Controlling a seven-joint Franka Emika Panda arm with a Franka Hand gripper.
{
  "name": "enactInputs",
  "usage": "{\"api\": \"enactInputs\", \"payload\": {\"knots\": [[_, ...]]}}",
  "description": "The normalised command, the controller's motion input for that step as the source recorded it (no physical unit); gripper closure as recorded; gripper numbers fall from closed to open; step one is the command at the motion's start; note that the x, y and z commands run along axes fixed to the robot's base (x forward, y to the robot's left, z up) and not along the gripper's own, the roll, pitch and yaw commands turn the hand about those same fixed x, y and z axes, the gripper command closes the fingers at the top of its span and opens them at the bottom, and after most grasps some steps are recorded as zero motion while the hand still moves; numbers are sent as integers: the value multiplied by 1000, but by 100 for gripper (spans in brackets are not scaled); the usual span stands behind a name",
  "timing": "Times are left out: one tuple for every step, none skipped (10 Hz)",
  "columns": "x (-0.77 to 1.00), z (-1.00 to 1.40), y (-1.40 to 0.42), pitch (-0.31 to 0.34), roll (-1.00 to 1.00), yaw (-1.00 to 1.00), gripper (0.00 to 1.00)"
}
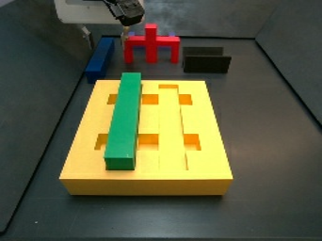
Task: Pick up the blue object. Move up. Move to above the board. Insert the blue object.
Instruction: Pick up the blue object.
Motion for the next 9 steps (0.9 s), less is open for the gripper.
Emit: {"api": "enactInputs", "payload": {"knots": [[0,-286,0,34,329,0,0],[0,-403,11,19,359,0,0],[0,-360,43,30,367,0,0],[9,-254,74,56,309,0,0],[0,-231,123,66,307,0,0],[0,-220,151,67,316,0,0],[0,-200,151,60,299,0,0],[-80,-74,126,59,244,0,0],[-163,0,0,11,177,0,0]]}}
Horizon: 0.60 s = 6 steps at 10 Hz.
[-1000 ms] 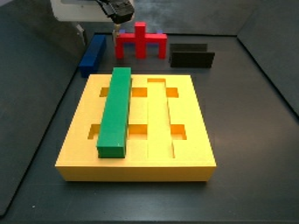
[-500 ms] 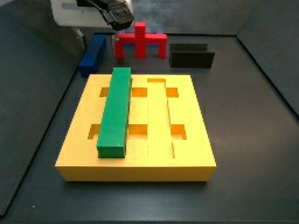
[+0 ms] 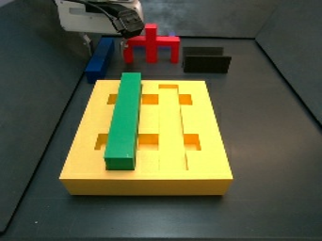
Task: Pick up the blue object. Move up. Move to above the board. Insert the blue object.
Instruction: Pick up the blue object.
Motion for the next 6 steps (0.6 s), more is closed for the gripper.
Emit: {"api": "enactInputs", "payload": {"knots": [[37,-129,0,49,204,-11,0],[0,-9,0,56,183,-11,0],[0,-74,0,30,197,0,0],[0,-166,0,23,219,0,0],[0,-186,0,17,217,0,0],[0,-197,-29,17,241,-34,0]]}}
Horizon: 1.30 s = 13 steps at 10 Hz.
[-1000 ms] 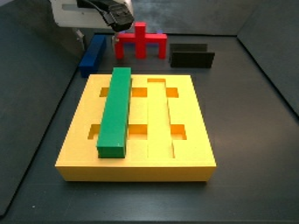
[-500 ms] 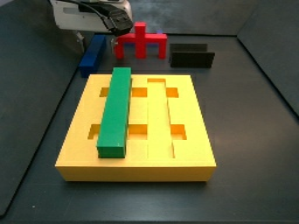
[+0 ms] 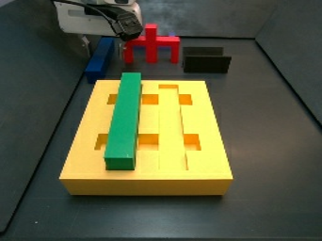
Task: Pick up the blue object. Move up. Move to above the board. Insert the blue object.
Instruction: Pick up the blue object.
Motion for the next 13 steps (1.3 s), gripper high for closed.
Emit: {"api": "enactInputs", "payload": {"knots": [[0,-203,0,9,226,-77,0],[0,-117,0,10,200,-60,0],[0,-46,-3,9,164,-77,0],[0,0,0,6,117,-60,0],[-63,0,0,0,79,-54,0],[0,0,0,-4,0,0,0],[0,0,0,0,0,0,0],[0,0,0,0,0,0,100],[0,0,0,0,0,0,100],[0,0,0,0,0,0,100],[0,0,0,0,0,0,100],[0,0,0,0,0,0,100],[0,0,0,0,0,0,100]]}}
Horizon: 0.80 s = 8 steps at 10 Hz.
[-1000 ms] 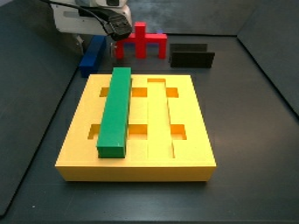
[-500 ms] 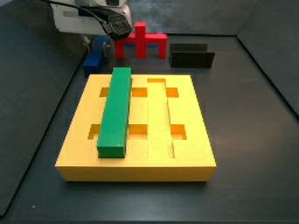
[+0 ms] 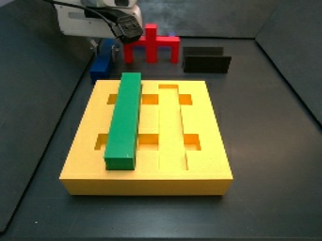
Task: Pick up the blue object. Move up. Move to above the board. Insert the blue object.
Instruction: Pick up the blue object.
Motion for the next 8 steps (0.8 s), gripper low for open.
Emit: {"api": "enactInputs", "payload": {"knots": [[0,0,0,0,0,0,100],[0,0,0,0,0,0,100],[0,0,0,0,0,0,100],[0,0,0,0,0,0,100],[0,0,0,0,0,0,100],[0,0,0,0,0,0,100],[0,0,0,0,0,0,100],[0,0,0,0,0,0,100]]}}
